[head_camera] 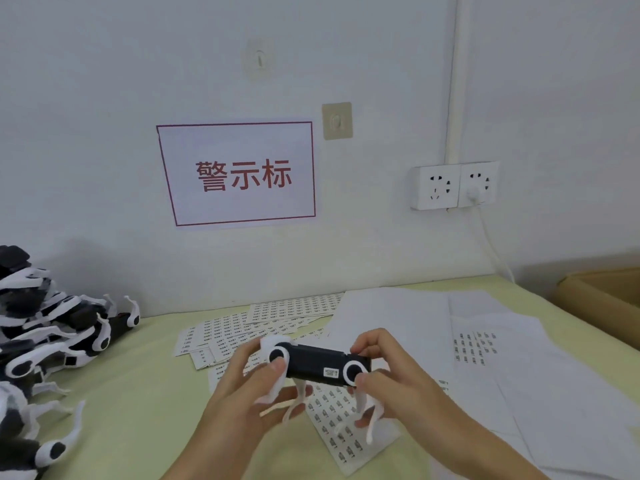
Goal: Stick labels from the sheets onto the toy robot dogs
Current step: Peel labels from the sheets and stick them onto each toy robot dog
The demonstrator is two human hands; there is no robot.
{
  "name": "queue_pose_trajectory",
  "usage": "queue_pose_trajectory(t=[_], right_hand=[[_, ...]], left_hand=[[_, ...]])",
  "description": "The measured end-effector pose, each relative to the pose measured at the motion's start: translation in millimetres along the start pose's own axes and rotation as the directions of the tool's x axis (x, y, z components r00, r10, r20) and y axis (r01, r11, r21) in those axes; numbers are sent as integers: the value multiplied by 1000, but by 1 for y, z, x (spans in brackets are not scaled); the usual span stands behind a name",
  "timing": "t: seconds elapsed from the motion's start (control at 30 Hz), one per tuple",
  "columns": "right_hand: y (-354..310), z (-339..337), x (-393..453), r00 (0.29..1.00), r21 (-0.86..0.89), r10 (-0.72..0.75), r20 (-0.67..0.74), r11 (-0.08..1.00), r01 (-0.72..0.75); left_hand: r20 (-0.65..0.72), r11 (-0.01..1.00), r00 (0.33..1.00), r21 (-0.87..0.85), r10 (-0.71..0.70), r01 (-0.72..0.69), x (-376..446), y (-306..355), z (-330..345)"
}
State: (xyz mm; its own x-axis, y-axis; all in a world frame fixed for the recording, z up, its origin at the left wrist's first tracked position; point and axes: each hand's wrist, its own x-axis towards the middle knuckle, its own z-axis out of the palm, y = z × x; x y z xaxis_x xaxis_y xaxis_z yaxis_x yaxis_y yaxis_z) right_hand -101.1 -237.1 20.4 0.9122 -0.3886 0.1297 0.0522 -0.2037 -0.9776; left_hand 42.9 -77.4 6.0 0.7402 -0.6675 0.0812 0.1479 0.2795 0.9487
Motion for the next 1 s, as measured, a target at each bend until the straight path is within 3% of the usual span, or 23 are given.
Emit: queue_pose_trajectory(t=[0.1, 0.17, 0.27, 0.37, 0.43, 0.53, 0.63, 0.73, 0.87, 1.0], right_hand=[[-11, -23, 0, 986, 125, 123, 109, 983, -137], [-18, -41, -1, 968, 108, 180, 173, 974, -200], [-17, -80, -11, 962, 90, 226, 156, 966, -242], [-9, -128, -33, 962, 255, 257, 91, 928, -272], [-2, -162, -52, 957, 368, 291, 18, 888, -277], [4, -215, -83, 938, 464, 307, -163, 862, -202], [2, -273, -111, 876, 482, 285, -390, 873, -70], [-2, -333, -128, 781, 445, 259, -568, 895, 26], [6, -410, -127, 651, 377, 295, -699, 926, -15], [46, -464, -121, 541, 434, 463, -702, 881, -190]], left_hand=[[-6, 994, 998, 87, 68, -67, 7, 11, 25], [-13, 987, 995, 129, 95, -92, 13, 15, 44], [16, 992, 999, 118, 49, -51, 26, 3, 80], [161, 992, 980, 59, -119, 110, 39, -19, 118], [221, 979, 958, 132, -181, 154, 47, -34, 142], [313, 934, 943, 357, -114, -6, 50, -57, 174], [456, 765, 890, 569, 12, -302, 52, -77, 196], [551, 582, 832, 657, 63, -479, 64, -93, 221], [645, 365, 764, 706, 25, -607, 82, -112, 261], [627, 197, 779, 762, 13, -617, 92, -130, 304]])
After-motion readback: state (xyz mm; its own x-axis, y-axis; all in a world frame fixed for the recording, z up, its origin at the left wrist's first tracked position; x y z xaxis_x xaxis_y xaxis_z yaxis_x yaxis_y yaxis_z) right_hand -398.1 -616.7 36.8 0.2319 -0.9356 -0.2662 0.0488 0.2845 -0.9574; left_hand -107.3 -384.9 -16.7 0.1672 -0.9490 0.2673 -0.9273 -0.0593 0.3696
